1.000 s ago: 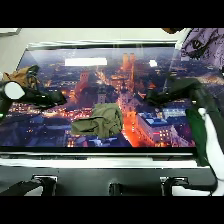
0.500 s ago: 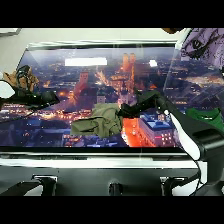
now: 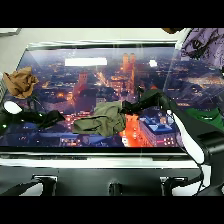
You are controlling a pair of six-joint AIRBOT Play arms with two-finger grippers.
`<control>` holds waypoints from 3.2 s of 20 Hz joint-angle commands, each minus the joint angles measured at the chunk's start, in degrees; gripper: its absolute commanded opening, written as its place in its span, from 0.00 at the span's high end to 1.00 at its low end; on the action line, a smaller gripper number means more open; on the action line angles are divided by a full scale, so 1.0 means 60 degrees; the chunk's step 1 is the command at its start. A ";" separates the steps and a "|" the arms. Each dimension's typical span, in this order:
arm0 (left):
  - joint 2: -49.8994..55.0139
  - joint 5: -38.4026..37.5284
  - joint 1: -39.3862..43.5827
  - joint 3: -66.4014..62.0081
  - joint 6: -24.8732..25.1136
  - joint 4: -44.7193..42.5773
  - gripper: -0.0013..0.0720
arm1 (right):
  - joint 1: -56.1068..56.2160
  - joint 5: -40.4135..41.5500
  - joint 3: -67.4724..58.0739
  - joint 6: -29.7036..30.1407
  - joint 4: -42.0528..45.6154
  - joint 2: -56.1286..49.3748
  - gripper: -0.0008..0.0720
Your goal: Fold the clothes and pants, and hang the long-sleeved shirts on hangers.
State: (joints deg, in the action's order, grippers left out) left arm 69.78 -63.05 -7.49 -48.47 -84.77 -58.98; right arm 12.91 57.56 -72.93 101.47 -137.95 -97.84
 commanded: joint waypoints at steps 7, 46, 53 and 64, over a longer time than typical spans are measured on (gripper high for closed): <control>0.1424 0.1661 0.0991 0.1246 0.1672 0.1825 0.17 | -0.0044 0.0007 0.0004 0.0120 0.0208 0.0375 0.95; 0.0058 -0.0809 0.0608 -0.7326 -0.2058 -0.5388 0.96 | -0.0029 -0.0641 -0.5045 -0.5887 0.6630 0.1945 0.95; 0.4444 -0.0004 0.0619 -0.7293 -0.2565 -0.4524 0.96 | -0.0033 -0.0798 -0.5045 -0.5770 0.3734 -0.2138 0.93; 0.4288 -0.0178 0.0586 -0.7337 -0.2561 -0.4091 0.96 | -0.3570 0.4568 -0.4856 -0.0284 0.3377 0.0565 0.49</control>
State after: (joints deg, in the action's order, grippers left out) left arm 96.27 -62.94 -3.92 -92.42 -100.09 -83.90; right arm -0.73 70.72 -103.37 88.60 -120.01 -100.25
